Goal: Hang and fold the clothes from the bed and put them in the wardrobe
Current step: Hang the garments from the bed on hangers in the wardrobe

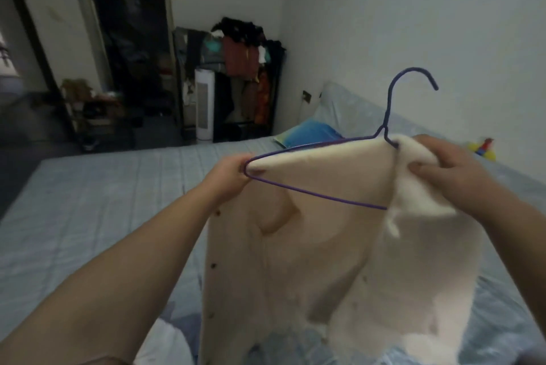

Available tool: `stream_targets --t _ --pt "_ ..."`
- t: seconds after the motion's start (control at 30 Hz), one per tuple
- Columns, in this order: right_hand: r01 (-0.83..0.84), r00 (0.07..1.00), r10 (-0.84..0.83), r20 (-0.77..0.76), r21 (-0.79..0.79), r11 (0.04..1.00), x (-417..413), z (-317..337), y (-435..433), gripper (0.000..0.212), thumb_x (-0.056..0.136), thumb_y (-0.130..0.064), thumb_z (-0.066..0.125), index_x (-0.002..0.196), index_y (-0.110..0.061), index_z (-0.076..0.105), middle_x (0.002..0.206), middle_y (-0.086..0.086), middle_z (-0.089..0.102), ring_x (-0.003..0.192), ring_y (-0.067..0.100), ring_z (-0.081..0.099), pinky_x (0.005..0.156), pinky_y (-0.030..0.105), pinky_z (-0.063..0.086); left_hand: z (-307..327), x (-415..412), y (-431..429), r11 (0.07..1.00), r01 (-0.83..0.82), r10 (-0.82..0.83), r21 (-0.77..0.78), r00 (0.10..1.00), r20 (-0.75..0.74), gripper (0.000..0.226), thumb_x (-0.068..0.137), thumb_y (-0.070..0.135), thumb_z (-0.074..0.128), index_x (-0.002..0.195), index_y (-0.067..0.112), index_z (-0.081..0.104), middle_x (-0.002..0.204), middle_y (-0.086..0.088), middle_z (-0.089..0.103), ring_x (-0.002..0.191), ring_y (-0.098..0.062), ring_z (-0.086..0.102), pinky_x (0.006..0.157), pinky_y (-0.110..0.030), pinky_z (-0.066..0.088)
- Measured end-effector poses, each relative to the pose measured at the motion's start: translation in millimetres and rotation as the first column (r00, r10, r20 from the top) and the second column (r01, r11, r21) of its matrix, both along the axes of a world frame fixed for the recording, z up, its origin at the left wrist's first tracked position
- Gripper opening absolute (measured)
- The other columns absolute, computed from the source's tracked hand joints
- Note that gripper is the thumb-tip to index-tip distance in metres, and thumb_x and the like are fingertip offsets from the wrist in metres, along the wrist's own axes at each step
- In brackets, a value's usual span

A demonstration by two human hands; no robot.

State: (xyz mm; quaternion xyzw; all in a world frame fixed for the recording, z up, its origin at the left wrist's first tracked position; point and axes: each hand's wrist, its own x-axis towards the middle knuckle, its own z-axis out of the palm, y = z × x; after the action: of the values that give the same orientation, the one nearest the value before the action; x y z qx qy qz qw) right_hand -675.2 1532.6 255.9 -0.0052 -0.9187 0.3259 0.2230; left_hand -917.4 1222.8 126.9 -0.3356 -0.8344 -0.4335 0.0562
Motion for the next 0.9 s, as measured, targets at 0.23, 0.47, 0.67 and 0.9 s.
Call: stream_targets --t 0.23,0.47,0.67,0.9 --pt "-0.140 0.976 0.152 -0.154 0.089 0.986 -40 57 -77 0.026 0.085 -0.022 0.061 0.107 -0.037 0.064 0.091 -0.014 0.068 0.079 0.003 0.060 0.071 0.030 0.047 130 12 -140 0.979 -0.194 0.175 -0.061 0.955 -0.240 0.010 0.090 0.041 0.064 0.099 0.045 0.066 0.091 0.018 0.071 0.091 -0.004 0.065 0.082 -0.035 0.054" --pt "-0.093 0.969 0.161 -0.189 0.324 0.942 -83 86 -157 0.038 0.078 -0.073 0.041 0.112 -0.061 0.052 0.093 -0.023 0.067 0.082 0.006 0.062 0.071 0.028 0.044 222 65 -257 0.868 -0.460 0.324 -0.186 0.809 -0.490 0.004 0.091 0.051 0.055 0.088 0.052 0.057 0.082 0.019 0.064 0.084 -0.009 0.063 0.072 -0.036 0.052" --pt "0.090 0.946 0.115 -0.304 0.584 0.807 -120 93 -219 0.043 0.088 -0.071 0.029 0.119 -0.046 0.044 0.105 0.004 0.071 0.094 0.030 0.067 0.077 0.040 0.054 257 117 -313 0.733 -0.635 0.386 -0.245 0.685 -0.618 0.009 0.094 0.045 0.056 0.089 0.037 0.059 0.079 0.013 0.061 0.077 -0.013 0.062 0.068 -0.034 0.050" --pt "0.293 0.908 -0.034 -0.419 0.572 0.766 -133 120 -293 0.017 0.094 -0.046 0.032 0.101 -0.035 0.043 0.093 0.003 0.067 0.081 0.030 0.064 0.062 0.035 0.041 253 147 -314 0.648 -0.718 0.520 -0.254 0.661 -0.542 0.007 0.092 0.039 0.055 0.089 0.033 0.056 0.077 0.009 0.060 0.068 -0.009 0.059 0.057 -0.029 0.046"
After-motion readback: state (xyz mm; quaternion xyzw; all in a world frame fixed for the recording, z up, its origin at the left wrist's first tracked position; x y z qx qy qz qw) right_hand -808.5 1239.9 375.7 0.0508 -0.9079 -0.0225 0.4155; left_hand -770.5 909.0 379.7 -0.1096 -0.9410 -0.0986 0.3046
